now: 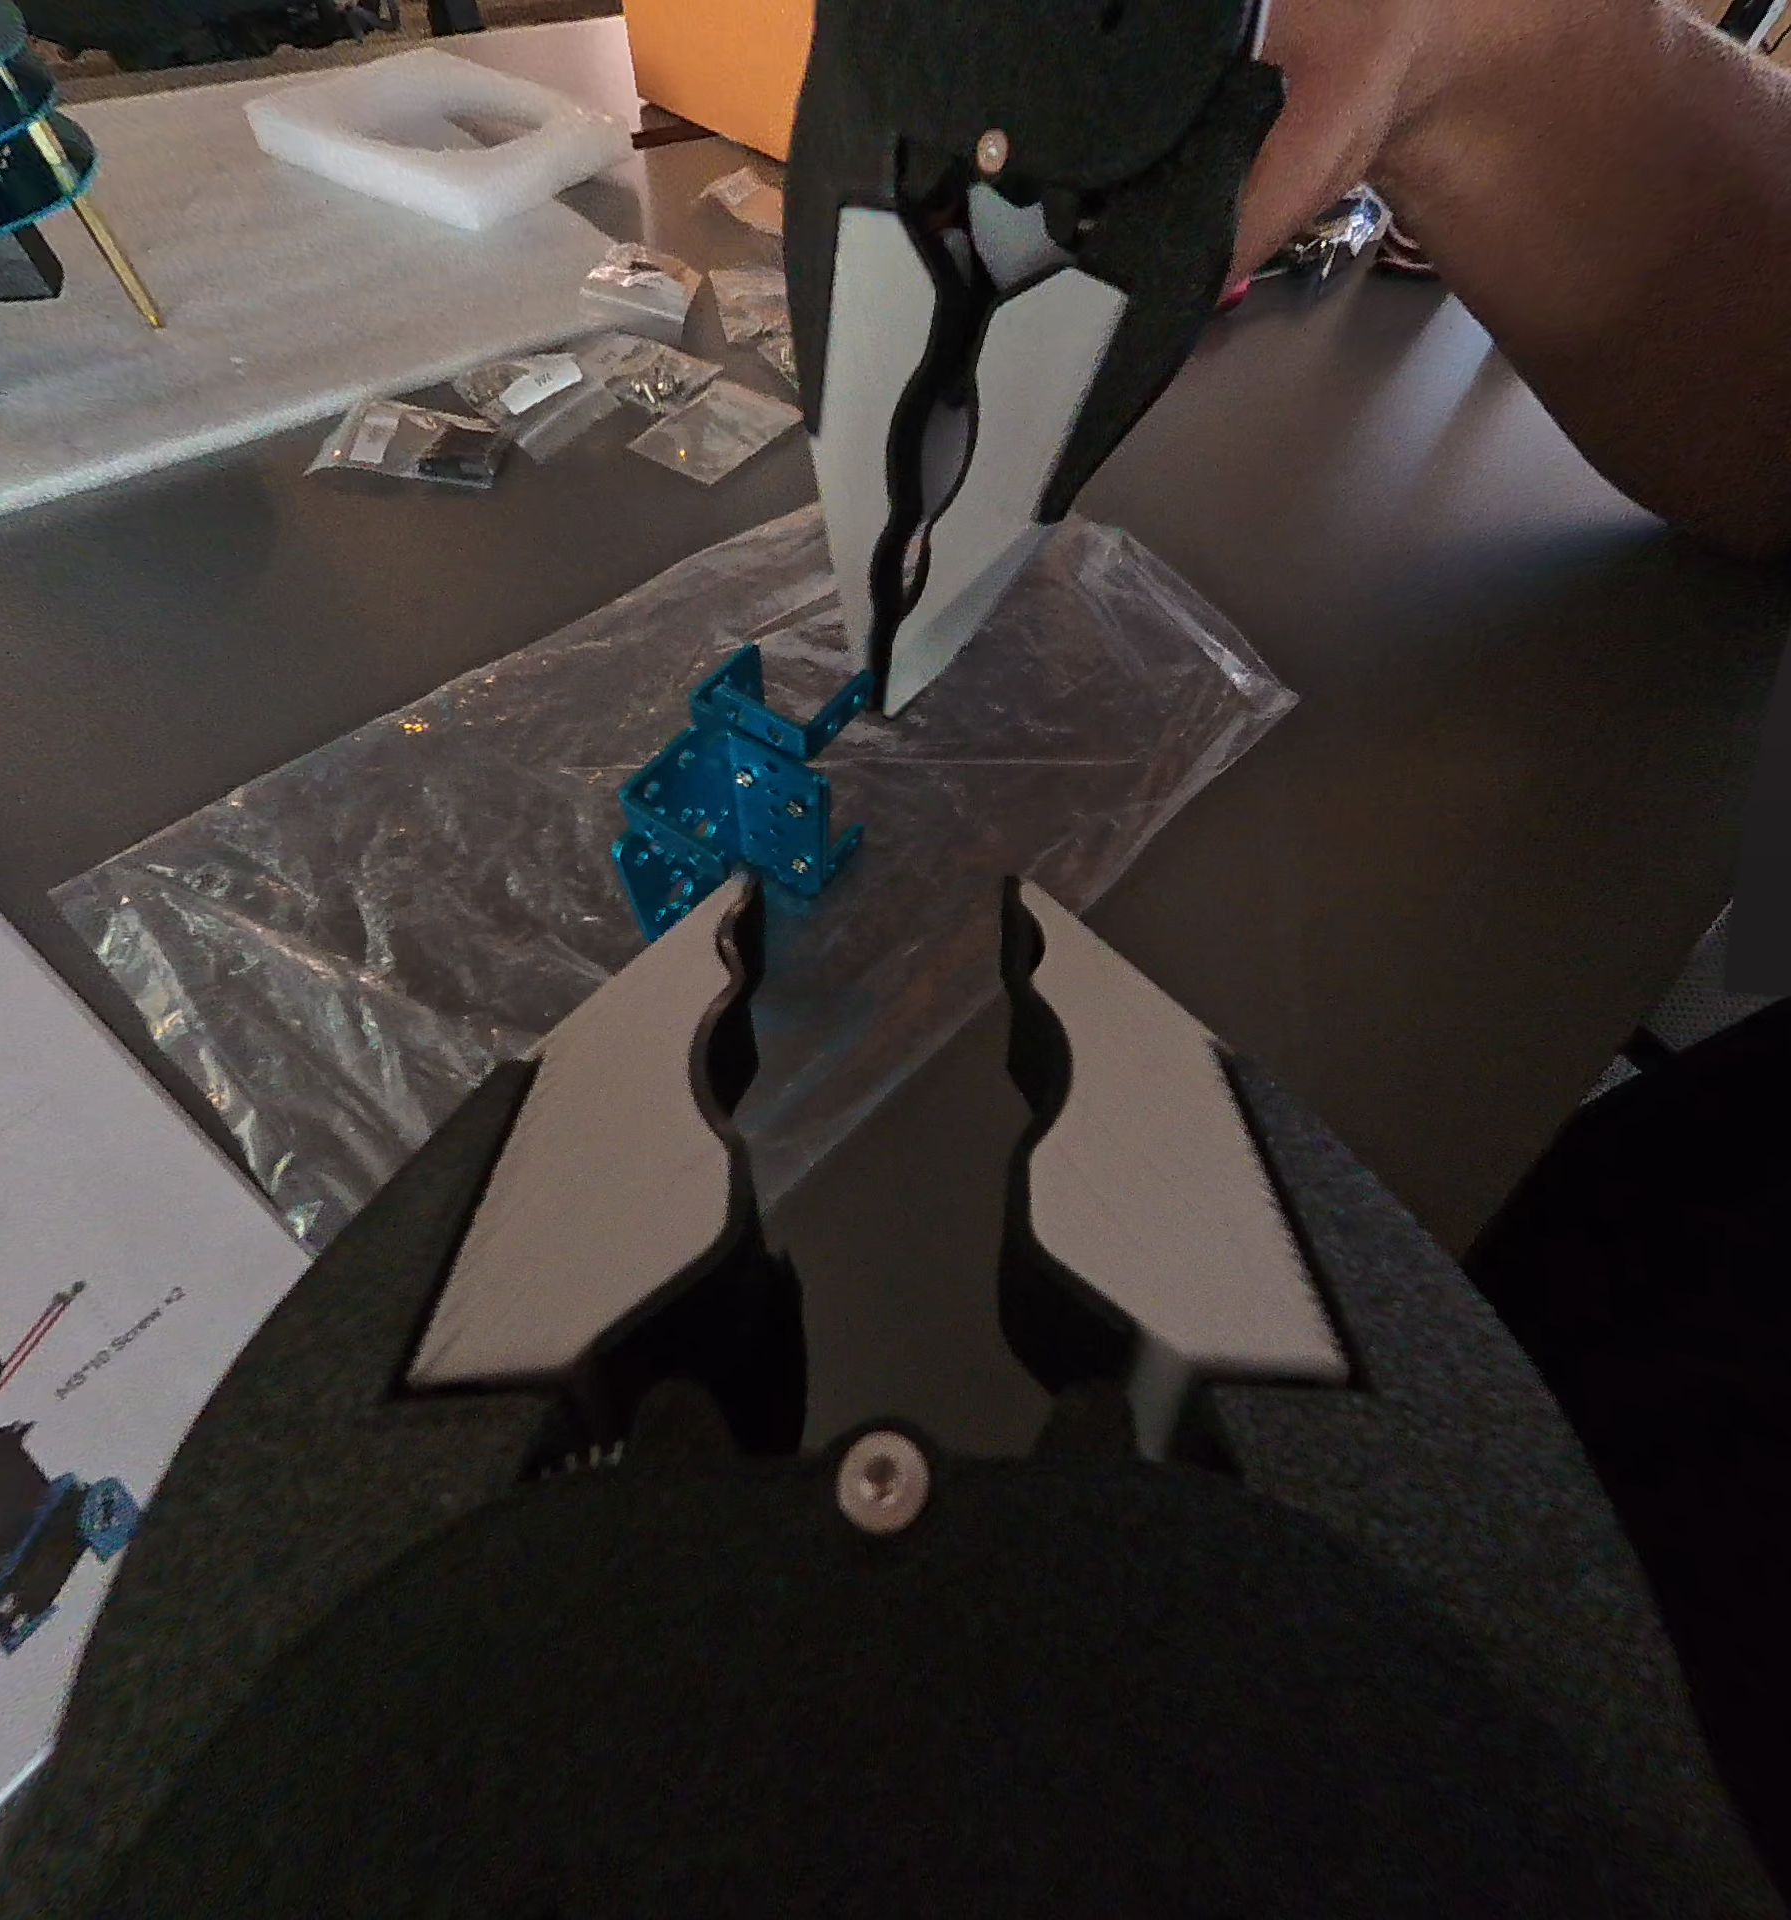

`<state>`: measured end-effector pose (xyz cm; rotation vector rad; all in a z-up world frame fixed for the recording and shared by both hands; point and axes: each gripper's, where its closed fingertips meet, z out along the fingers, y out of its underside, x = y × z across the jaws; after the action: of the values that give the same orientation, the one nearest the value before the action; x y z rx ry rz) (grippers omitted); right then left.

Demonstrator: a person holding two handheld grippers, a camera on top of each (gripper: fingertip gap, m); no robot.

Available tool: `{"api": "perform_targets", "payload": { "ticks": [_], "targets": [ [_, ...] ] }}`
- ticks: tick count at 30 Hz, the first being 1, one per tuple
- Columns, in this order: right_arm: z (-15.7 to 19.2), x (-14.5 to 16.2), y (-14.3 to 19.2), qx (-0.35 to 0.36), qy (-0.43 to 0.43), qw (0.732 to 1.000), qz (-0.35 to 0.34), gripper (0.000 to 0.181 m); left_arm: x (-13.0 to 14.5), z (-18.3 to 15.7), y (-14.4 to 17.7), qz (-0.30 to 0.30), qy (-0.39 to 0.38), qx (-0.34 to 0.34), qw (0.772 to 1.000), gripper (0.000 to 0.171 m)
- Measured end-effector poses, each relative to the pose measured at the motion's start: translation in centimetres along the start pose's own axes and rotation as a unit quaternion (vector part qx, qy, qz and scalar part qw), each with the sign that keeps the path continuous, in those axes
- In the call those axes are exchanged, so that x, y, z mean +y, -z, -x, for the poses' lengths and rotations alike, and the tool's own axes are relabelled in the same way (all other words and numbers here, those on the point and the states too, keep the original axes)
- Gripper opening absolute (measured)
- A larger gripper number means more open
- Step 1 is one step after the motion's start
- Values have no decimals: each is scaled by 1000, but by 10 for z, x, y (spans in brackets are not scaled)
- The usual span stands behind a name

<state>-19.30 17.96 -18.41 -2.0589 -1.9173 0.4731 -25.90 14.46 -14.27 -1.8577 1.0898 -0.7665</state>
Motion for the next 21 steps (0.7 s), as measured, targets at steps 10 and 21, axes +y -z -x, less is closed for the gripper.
{"api": "perform_targets", "payload": {
  "ticks": [10,21],
  "targets": [
    [-18,-22,-16,6,11,1000,-9,8,-2,-6,9,-12,-42,-15,999,46],
    [-20,-17,-20,-12,18,999,39,4,4,-2,12,-7,-45,-20,999,46]
  ]
}}
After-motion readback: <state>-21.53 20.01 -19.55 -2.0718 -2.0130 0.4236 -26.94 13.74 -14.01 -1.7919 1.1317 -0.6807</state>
